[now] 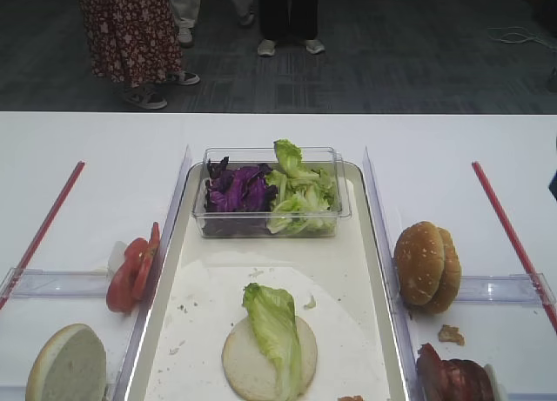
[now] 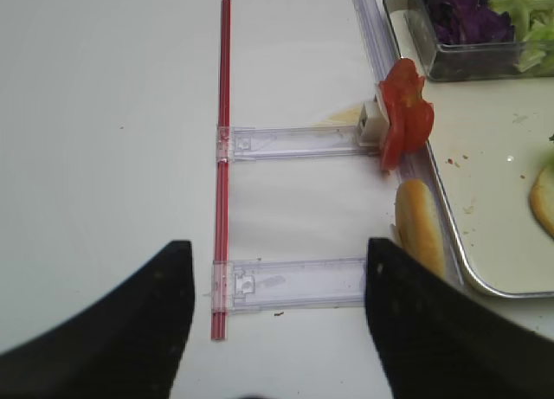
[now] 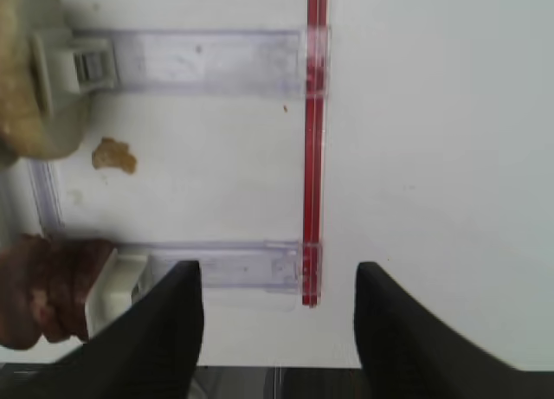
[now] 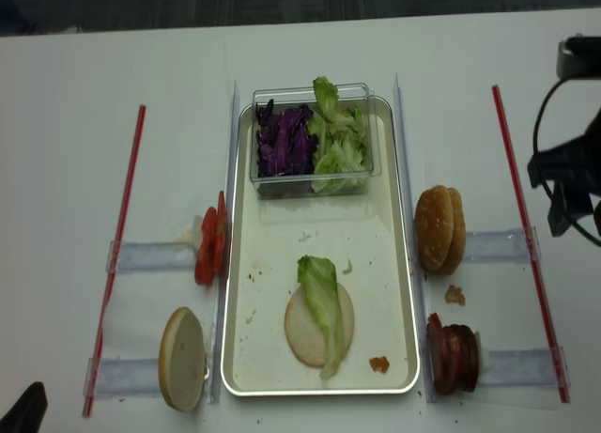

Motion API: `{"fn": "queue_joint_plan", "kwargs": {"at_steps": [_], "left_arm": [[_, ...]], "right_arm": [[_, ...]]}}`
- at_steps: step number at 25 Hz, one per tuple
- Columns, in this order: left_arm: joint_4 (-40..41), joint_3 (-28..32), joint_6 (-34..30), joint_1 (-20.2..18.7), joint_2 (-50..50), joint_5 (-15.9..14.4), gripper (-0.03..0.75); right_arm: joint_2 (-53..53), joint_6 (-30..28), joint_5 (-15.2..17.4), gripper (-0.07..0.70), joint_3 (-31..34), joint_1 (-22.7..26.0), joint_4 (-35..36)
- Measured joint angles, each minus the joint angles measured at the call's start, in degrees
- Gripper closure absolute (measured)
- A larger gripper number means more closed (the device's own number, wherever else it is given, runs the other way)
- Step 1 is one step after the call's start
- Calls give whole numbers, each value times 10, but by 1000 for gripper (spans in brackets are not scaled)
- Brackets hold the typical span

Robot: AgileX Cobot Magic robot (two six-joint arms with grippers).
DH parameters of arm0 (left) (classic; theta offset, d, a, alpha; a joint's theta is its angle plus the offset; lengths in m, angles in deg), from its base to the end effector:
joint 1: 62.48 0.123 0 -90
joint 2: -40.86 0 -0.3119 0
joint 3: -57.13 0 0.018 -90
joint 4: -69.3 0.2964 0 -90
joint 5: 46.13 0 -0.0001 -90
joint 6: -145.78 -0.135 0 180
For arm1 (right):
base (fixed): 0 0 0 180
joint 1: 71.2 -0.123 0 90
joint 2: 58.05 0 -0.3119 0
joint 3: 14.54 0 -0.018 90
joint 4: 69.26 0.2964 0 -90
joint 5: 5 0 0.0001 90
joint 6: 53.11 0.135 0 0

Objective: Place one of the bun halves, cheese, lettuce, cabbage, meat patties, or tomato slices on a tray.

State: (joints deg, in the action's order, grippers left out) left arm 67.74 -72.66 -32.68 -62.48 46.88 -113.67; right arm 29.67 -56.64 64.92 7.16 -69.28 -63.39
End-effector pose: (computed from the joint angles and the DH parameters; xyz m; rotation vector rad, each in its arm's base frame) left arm 0.0383 -0.0034 0.2603 -0.0257 2.1601 -0.0487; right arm 0.2751 0.0038 0.2187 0.0102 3.1219 0.1496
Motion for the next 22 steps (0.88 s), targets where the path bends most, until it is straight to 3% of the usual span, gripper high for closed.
{"fn": "queue_joint_plan", "kwargs": {"at_steps": [7, 22], "left_arm": [[0, 0, 0, 0, 0, 0, 304], [0, 0, 0, 0, 0, 0, 304]], "right_arm": [[-136, 0, -1, 215, 114, 0, 0], [-358, -3, -55, 215, 285, 0, 0]]}}
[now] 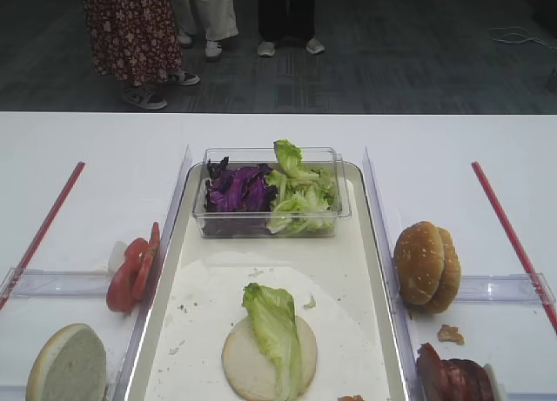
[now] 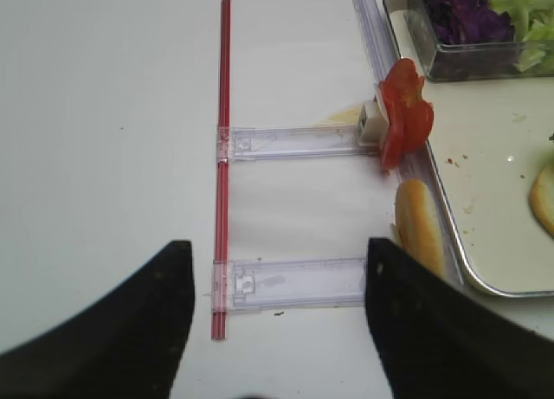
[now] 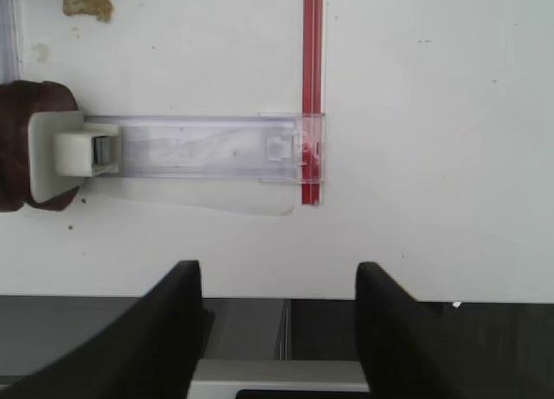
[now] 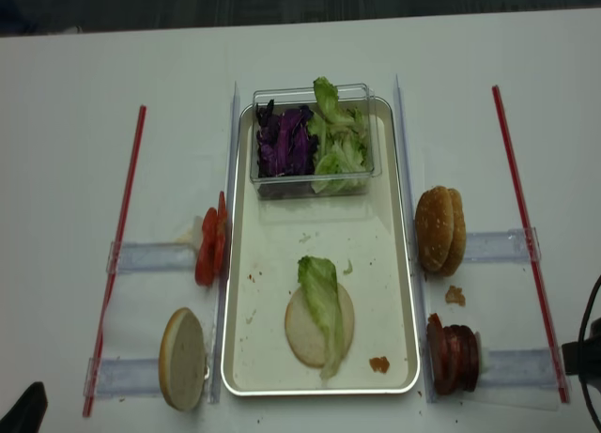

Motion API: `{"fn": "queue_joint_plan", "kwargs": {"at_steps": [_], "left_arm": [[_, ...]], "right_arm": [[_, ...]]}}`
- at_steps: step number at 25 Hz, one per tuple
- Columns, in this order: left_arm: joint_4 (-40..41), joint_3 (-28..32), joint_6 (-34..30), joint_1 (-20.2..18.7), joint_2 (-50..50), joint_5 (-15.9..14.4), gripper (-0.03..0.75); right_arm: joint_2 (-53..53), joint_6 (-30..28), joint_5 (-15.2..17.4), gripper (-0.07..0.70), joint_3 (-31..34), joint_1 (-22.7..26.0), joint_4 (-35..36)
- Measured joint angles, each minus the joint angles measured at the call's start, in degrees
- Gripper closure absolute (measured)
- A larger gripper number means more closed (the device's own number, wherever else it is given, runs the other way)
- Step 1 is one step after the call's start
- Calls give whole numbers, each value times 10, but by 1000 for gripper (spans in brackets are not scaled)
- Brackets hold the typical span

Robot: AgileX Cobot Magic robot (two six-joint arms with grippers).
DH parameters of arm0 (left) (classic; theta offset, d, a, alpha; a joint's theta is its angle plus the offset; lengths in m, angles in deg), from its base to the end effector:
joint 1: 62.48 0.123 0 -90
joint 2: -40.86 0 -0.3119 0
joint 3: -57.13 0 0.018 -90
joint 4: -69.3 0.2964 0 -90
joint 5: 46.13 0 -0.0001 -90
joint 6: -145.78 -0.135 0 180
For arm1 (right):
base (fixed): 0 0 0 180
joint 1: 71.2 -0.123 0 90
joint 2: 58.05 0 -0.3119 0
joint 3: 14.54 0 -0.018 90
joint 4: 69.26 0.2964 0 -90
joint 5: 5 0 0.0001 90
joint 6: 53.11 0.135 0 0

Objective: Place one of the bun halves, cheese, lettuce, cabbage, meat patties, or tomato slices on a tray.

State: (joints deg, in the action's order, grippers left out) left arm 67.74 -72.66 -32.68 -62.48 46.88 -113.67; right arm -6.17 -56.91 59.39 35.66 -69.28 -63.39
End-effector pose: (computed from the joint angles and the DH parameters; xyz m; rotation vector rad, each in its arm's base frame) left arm 0.0383 -0.0034 0.2603 -0.0257 2.1601 -0.0487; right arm 0.1330 0.0080 0.1933 0.0008 2.8985 0.1243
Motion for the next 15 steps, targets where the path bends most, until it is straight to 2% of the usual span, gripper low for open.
{"fn": "queue_joint_plan", "kwargs": {"at_steps": [15], "left_arm": [[0, 0, -1, 0, 0, 0, 303]], "right_arm": [[-210, -6, 1, 215, 9, 0, 0]]}}
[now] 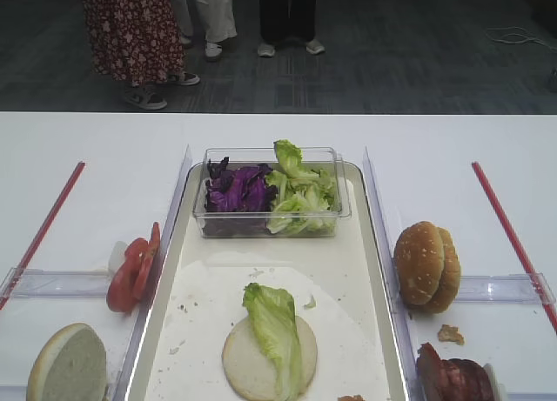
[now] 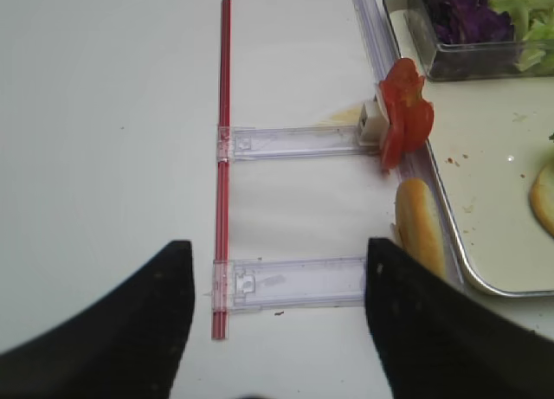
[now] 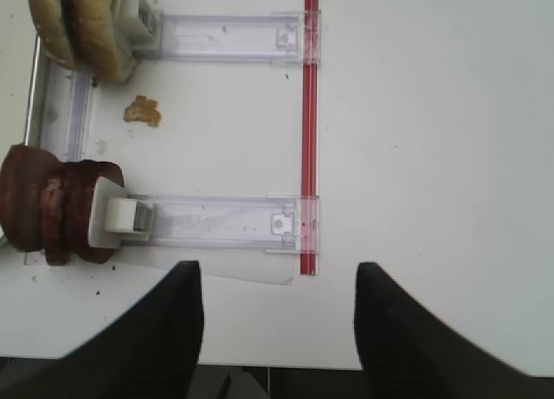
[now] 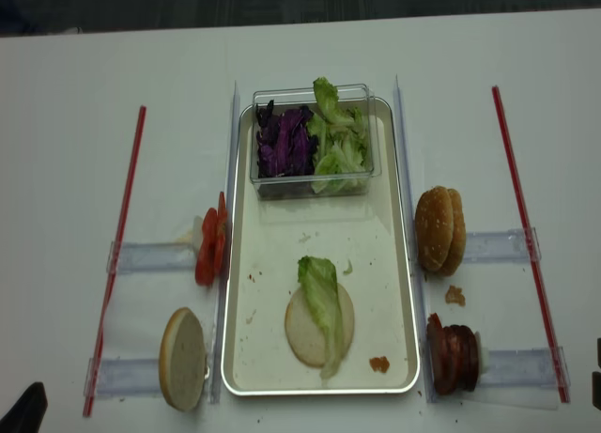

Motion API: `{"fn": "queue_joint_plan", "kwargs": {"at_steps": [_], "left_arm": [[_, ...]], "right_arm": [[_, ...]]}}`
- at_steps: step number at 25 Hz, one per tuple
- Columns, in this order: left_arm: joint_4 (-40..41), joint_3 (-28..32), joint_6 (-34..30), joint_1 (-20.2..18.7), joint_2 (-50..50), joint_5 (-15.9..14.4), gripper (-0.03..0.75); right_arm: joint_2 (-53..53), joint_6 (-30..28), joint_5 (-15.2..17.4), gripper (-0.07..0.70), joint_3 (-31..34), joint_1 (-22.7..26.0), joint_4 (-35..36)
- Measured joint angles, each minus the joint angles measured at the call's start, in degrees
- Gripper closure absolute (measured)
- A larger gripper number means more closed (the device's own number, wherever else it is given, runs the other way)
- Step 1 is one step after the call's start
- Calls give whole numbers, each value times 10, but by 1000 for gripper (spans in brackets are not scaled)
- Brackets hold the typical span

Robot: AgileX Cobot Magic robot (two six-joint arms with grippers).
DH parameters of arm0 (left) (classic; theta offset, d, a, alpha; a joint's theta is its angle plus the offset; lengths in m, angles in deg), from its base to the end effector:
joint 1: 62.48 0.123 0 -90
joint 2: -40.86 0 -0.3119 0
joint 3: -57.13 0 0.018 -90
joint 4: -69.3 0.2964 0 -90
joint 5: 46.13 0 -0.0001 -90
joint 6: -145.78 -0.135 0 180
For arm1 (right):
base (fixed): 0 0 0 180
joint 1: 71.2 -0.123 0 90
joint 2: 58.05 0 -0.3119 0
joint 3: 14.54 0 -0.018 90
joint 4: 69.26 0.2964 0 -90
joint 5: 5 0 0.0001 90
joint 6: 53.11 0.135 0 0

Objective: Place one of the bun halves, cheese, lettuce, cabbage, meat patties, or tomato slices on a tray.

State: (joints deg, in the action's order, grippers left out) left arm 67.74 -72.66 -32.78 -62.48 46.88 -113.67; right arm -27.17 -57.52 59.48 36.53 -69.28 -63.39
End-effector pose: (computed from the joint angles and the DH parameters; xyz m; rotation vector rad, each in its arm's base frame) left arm 0.0383 -0.0034 0.2603 -0.0239 2.1601 -0.0477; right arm 0.0981 0.0092 0.2305 -0.0347 2.5497 0.0923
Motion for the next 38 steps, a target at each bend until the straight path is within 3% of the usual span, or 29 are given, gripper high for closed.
{"fn": "queue_joint_plan", "kwargs": {"at_steps": [20, 38], "left_arm": [[0, 0, -1, 0, 0, 0, 303], [1, 0, -1, 0, 0, 0, 303]], "right_arm": [[-191, -2, 11, 215, 0, 0, 1], [-247, -10, 16, 215, 0, 0, 7]]}}
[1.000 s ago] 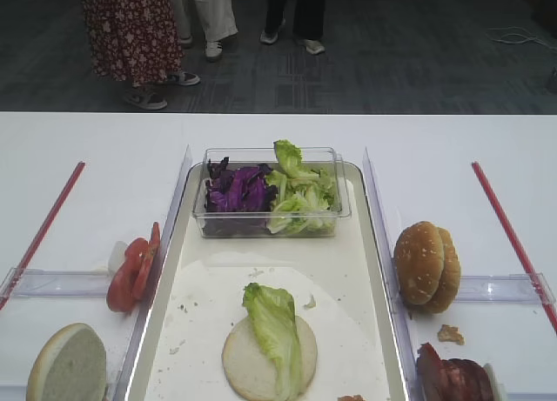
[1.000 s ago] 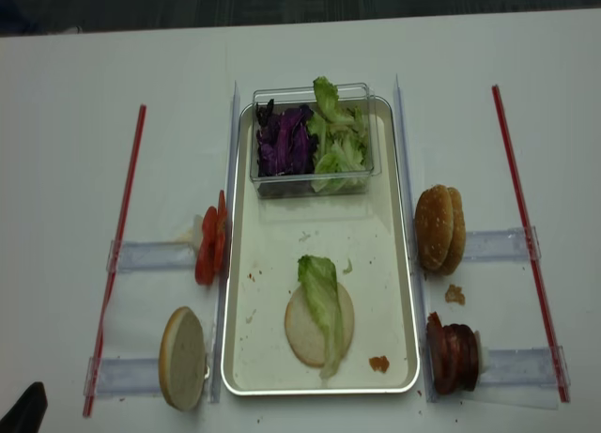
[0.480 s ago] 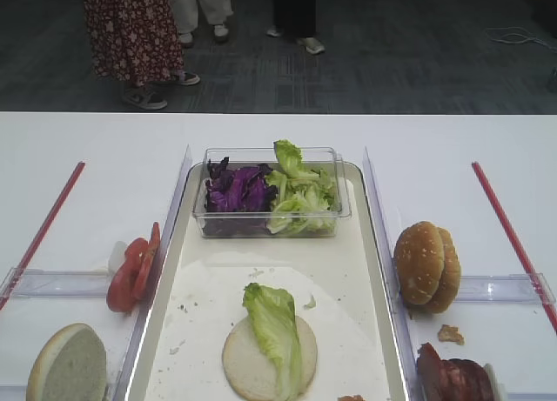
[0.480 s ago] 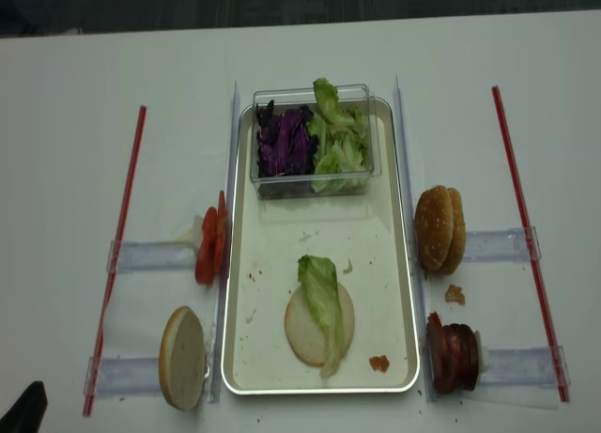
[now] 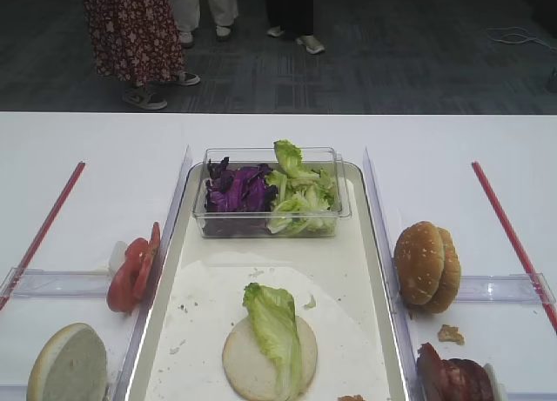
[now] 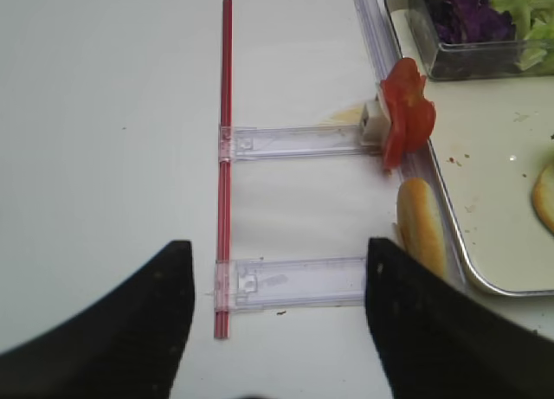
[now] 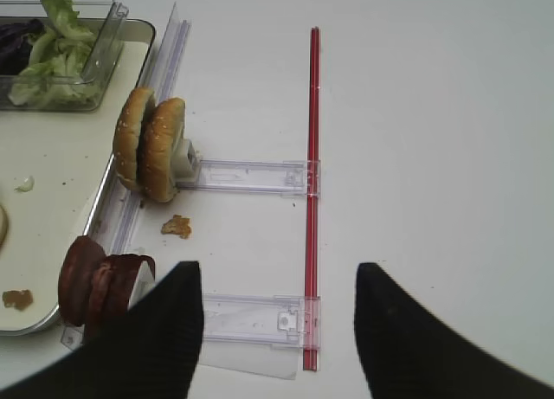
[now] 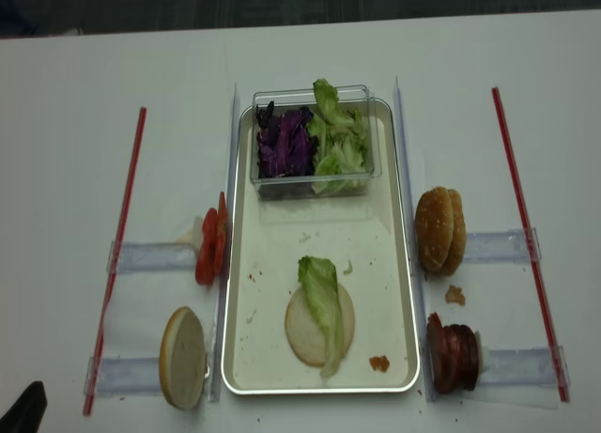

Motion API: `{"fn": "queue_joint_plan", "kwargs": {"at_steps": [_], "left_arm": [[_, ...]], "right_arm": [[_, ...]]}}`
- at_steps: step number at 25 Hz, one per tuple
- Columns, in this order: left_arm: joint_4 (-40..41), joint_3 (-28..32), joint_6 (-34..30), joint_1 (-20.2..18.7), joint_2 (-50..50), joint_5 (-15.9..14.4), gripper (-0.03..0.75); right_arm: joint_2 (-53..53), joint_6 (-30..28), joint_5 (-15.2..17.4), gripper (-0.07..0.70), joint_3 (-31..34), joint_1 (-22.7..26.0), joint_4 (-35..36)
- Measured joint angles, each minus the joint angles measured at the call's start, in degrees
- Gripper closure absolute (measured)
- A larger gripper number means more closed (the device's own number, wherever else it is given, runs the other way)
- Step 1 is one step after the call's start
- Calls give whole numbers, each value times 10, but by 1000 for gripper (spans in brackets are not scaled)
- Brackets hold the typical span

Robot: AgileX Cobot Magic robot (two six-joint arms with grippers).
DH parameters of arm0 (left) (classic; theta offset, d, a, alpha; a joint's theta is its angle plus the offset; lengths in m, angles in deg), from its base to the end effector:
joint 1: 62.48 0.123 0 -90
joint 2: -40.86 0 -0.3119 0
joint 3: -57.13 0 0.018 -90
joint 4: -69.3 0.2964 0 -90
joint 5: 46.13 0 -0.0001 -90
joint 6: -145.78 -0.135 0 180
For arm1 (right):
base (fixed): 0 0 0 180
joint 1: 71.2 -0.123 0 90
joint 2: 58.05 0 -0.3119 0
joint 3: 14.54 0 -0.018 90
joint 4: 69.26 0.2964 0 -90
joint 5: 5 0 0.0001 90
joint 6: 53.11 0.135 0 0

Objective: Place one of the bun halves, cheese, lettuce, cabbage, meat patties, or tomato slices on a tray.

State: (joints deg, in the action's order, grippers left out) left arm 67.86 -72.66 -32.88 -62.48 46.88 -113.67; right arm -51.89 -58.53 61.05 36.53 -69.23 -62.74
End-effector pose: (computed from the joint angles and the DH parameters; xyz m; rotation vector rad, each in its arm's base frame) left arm 0.0383 -0.0031 0.2603 -0.0222 2.1601 -0.0441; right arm 0.0422 0.0126 0.2585 -0.0753 2.1451 0.0636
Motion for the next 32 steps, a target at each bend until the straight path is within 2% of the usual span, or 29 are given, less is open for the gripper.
{"fn": "queue_joint_plan", "kwargs": {"at_steps": [32], "left_arm": [[1, 0, 0, 0, 0, 0, 303]], "right_arm": [[0, -3, 0, 215, 0, 0, 0]]}}
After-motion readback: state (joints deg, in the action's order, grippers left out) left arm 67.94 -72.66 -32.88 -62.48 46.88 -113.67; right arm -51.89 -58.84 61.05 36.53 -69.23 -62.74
